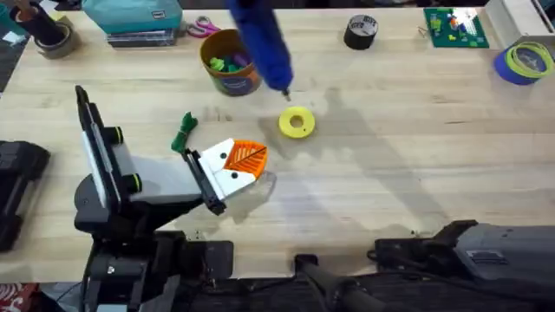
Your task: Pick up the gripper from the table and insert it into the empty holder that is missing its gripper. Then pick up a screw, insert it into the mounting hole, and use the screwdriver to tighten it. Finally, clean up the table by picking up the vegetable and placing it into the bucket.
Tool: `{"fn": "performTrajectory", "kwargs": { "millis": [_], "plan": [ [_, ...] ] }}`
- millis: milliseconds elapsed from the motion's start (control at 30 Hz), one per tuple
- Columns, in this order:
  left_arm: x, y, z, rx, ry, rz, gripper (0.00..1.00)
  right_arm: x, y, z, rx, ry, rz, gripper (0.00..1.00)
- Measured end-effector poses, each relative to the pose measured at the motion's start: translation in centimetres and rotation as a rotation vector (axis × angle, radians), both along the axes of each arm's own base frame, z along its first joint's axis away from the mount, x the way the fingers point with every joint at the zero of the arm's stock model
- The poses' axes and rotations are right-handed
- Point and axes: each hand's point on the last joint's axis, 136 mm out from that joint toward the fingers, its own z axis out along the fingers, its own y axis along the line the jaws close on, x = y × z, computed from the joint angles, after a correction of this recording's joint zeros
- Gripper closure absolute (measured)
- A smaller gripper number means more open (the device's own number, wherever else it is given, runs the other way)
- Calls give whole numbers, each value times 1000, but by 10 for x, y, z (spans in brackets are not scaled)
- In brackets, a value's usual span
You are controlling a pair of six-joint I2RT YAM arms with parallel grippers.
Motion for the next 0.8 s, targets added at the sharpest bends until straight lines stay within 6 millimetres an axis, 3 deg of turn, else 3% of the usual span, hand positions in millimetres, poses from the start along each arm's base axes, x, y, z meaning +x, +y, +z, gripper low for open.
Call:
{"fn": "performTrajectory", "kwargs": {
  "millis": [200, 367, 467, 633, 800],
  "plan": [
    [0, 0, 0, 0, 0, 0, 993, 36, -51, -60, -419, -195, -217, 978],
    [0, 0, 0, 0, 0, 0, 993, 54, -96, -97, -730, -341, -244, 978],
    [0, 0, 0, 0, 0, 0, 993, 68, -122, -128, -911, -352, -210, 978],
    [0, 0, 0, 0, 0, 0, 993, 96, -150, -180, -1079, -294, -162, 978],
    [0, 0, 0, 0, 0, 0, 993, 127, -173, -214, -1127, -241, -187, 978]
  ]
}}
